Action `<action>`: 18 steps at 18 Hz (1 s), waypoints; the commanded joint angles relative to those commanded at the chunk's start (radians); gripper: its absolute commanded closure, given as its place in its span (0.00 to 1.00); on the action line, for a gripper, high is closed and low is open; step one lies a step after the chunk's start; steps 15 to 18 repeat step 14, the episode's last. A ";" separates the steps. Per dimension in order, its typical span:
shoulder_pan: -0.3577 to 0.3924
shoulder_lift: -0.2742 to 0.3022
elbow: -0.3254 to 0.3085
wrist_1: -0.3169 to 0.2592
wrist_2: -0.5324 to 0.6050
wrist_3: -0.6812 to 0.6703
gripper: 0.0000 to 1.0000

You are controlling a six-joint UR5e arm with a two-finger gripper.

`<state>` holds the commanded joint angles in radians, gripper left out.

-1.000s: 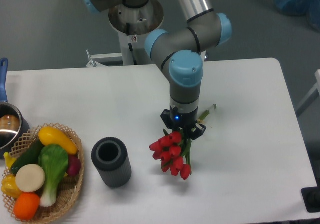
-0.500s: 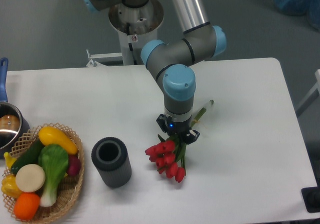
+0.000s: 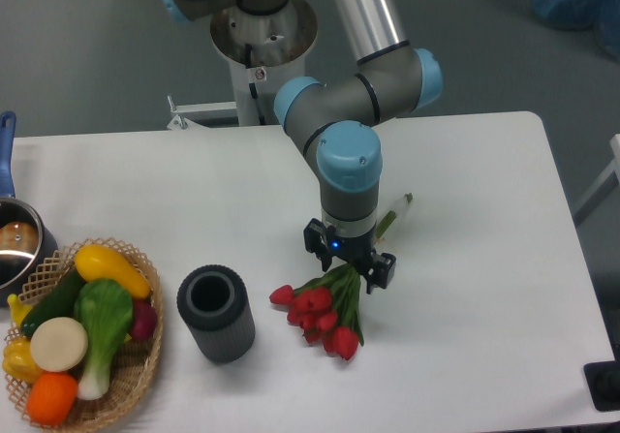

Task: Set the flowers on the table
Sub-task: 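Lower the tulips onto the table beside the grey vase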

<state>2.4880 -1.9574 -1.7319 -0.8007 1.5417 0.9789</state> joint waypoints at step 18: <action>0.131 0.006 0.034 0.028 -0.031 -0.040 0.00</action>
